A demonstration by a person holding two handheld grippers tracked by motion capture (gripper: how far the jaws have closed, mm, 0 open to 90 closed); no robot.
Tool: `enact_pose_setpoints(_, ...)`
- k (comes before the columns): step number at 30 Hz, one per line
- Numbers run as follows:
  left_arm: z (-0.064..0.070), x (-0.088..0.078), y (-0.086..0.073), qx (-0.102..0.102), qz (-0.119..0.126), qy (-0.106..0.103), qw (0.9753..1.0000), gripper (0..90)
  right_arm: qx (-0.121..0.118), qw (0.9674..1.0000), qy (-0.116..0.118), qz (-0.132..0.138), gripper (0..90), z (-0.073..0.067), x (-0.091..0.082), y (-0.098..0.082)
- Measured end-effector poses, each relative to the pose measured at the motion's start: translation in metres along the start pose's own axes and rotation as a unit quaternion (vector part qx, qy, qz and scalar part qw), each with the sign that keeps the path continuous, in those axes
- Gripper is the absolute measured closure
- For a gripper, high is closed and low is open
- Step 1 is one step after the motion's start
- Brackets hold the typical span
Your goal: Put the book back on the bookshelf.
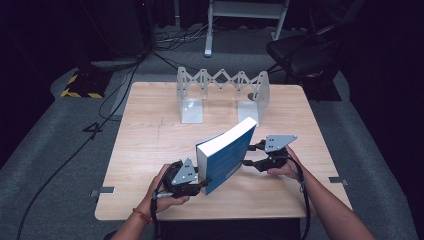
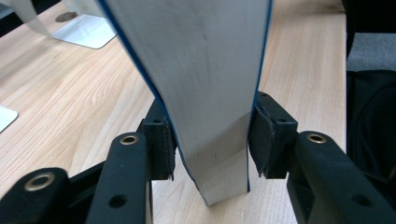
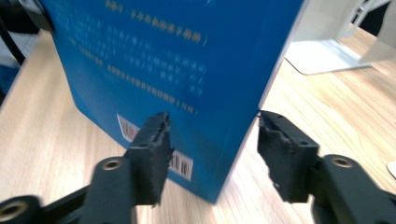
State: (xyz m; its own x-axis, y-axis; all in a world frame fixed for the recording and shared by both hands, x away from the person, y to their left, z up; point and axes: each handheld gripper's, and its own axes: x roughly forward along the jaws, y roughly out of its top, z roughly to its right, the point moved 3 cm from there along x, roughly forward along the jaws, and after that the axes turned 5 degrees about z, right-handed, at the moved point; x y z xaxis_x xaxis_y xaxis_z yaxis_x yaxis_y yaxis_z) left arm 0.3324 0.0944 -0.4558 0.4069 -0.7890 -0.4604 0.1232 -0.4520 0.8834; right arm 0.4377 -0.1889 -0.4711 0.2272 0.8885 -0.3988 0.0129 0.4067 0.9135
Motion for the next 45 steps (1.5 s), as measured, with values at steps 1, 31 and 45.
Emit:
enact_pose_setpoints(1,-0.001,0.000,0.000,-0.004,0.004,-0.006,1.0000,57.9,0.008,0.9999,0.004,0.005,36.2,0.001,0.001,0.001)
enact_pose_setpoints(31,-0.029,0.010,0.002,-0.031,0.020,0.085,0.9957,39.2,0.001,0.9993,0.038,0.004,59.6,-0.029,-0.030,-0.004)
enact_pose_setpoints(45,-0.038,0.028,0.008,-0.029,0.032,0.086,0.9954,33.3,0.014,0.9985,-0.020,0.049,56.6,-0.036,-0.036,0.014)
